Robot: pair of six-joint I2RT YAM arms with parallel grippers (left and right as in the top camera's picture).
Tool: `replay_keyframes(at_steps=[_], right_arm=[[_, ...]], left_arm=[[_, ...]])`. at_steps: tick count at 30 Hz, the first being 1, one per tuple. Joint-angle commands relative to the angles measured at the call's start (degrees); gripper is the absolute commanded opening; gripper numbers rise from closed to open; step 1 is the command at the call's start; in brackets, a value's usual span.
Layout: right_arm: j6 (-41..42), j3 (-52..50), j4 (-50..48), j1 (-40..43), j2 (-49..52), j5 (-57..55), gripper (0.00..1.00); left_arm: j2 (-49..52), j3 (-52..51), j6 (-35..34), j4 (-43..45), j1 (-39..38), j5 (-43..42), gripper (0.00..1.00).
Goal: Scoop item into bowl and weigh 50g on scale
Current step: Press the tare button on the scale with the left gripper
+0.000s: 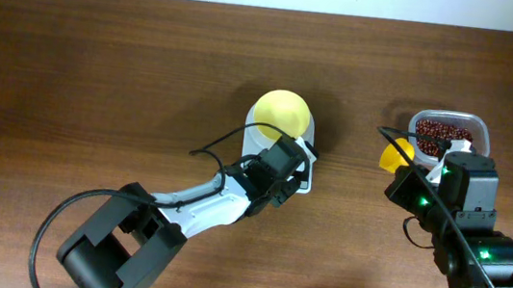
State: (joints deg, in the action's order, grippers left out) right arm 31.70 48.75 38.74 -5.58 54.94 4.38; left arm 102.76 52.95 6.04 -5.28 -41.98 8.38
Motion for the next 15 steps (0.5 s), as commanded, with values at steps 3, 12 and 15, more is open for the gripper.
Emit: replay_keyframes(at_steps=[3,12,15], right_arm=[[0.07,1.09,-0.94,0.42,-0.02,-0.52,0.04],[0.07,1.09,-2.58,0.42,0.26,-0.52,0.04],[0.09,1.09,-2.58,0.42,1.18,-0.5,0.04]], left_arm=[[1.18,0.52,1.38,0.09,0.13,-1.09,0.0],[1.73,0.52,1.4,0.24,0.13,-1.11,0.0],[2.14,0.52,4.15,0.13,0.13,-3.02,0.0]])
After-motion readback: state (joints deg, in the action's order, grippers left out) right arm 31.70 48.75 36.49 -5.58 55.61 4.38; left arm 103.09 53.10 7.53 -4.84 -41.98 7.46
